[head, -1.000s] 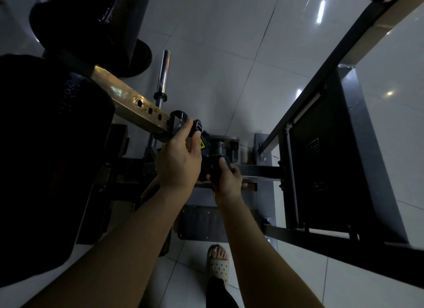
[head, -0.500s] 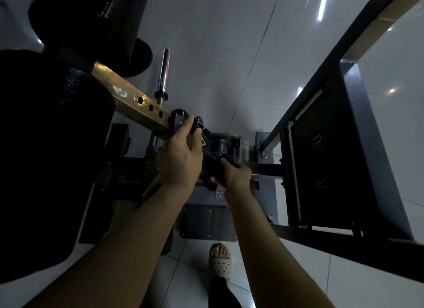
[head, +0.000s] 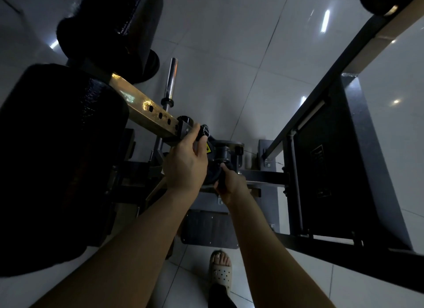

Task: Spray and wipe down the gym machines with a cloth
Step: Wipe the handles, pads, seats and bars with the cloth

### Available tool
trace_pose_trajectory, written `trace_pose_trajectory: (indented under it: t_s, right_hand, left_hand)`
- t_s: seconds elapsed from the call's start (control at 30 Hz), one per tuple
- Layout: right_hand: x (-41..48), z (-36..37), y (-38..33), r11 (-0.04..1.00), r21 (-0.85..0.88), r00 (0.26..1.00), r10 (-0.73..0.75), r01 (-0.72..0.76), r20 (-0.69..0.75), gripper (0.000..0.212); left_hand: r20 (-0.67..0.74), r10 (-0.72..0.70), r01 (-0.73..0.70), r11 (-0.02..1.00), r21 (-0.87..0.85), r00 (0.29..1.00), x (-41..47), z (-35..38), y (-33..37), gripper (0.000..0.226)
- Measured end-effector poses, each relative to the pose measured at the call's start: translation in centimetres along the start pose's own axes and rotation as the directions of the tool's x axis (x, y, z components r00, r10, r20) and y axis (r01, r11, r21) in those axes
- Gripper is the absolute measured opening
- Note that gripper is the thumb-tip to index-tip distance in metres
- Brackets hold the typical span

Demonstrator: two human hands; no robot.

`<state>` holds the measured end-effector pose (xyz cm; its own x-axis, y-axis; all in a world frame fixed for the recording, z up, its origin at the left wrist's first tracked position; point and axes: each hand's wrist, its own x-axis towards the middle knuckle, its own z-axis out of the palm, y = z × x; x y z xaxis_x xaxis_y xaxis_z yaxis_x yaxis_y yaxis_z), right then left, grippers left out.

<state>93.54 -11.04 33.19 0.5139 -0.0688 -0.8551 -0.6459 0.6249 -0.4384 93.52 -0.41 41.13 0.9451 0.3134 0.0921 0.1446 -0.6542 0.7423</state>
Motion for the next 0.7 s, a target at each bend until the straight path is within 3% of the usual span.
trace_pose_trajectory:
  t_s: [0.13,0.23,0.33,0.4,0.5,0.7]
  right_hand:
    - [0.2,0.3,-1.4,0.946,-0.321,0.98,-0.099,0.039,-0.173,0.026]
    - [0.3,0.1,-1.1,0.678,-0.71,0.919,-0.375,0.187,-0.117,0.023]
    - [-0.6,-0.8,-0.9,0.516,-0.793,0.856,-0.516,0.325,0.016,0.007]
    - [-1.5,-1.7,-0.9,0.523,-0.744,0.839,-0.537,0.415,0.09,0.017]
    - [-3.7,-2.9,-1.8,0.652,-0.584,0.851,-0.506,0.484,0.141,0.014]
    - [-10.2,-3.6,-5.1,0.825,-0.308,0.88,-0.424,0.473,0.215,0.012]
  left_hand:
    - [0.001,0.001,-0.001,1.0,0.016,1.0,-0.2,-0.1,0.3,0.045]
    - [0.014,0.007,-0.007,1.0,0.025,1.0,-0.1,-0.3,0.4,0.045]
    - [0.031,-0.005,0.004,0.999,0.041,1.0,0.1,-0.5,0.5,0.045]
    - [0.042,-0.023,0.021,0.999,0.049,0.999,0.2,-0.5,0.7,0.044]
    - [0.061,-0.048,0.045,0.998,0.044,0.997,0.0,-0.8,1.4,0.044]
    - [0.271,-0.183,0.199,0.979,-0.032,0.945,0.0,-1.5,2.3,0.065]
